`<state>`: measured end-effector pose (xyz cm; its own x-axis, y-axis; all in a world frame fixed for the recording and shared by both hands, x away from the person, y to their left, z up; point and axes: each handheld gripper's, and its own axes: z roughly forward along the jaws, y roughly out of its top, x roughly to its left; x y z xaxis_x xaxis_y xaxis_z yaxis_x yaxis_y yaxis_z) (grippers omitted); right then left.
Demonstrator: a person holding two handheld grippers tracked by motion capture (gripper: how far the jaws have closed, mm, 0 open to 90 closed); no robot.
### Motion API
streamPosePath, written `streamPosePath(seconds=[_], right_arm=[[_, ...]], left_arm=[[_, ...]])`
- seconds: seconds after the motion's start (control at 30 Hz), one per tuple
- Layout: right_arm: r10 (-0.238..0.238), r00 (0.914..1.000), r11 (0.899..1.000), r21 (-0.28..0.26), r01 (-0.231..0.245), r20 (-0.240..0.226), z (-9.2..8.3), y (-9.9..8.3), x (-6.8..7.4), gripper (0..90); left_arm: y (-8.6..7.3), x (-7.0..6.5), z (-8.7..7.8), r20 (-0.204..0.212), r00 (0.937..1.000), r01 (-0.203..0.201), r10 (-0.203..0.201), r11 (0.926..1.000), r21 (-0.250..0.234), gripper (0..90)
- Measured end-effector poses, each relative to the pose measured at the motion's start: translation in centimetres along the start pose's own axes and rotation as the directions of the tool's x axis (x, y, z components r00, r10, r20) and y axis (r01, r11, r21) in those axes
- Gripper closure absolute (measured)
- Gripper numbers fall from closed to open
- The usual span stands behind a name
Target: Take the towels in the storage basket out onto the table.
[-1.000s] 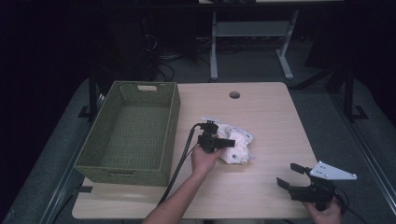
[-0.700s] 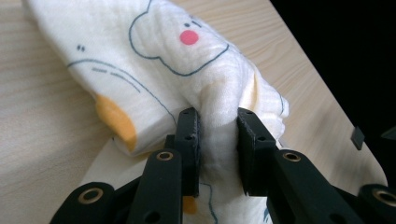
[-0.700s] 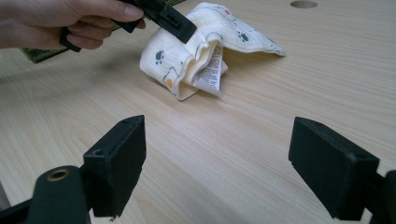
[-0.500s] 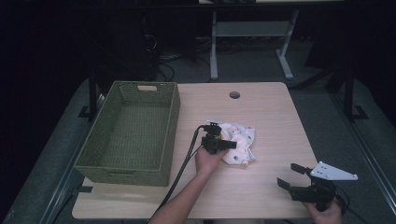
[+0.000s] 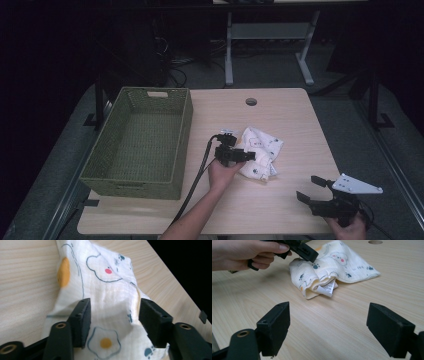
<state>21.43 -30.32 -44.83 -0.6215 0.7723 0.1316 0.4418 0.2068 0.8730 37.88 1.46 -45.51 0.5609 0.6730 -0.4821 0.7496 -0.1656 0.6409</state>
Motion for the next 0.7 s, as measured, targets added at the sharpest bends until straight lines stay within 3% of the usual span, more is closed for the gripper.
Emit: streamPosePath(seconds=[0.27, 0.7], right_arm=[[0.004, 1.0, 1.0, 0.007, -0.004, 0.002, 0.2, 0.0, -0.1, 18.1], [0.005, 0.9999, 1.0, 0.02, -0.005, 0.011, 0.3, 0.0, -0.2, 18.0]], left_arm=[[-0.3, 0.0, -2.1, 0.013, 0.9999, -0.004, 0.005, 0.9988, -0.049, 33.9], [-1.9, -0.3, -5.0, 0.012, 0.9978, -0.065, 0.066, 0.9948, -0.079, 30.9]])
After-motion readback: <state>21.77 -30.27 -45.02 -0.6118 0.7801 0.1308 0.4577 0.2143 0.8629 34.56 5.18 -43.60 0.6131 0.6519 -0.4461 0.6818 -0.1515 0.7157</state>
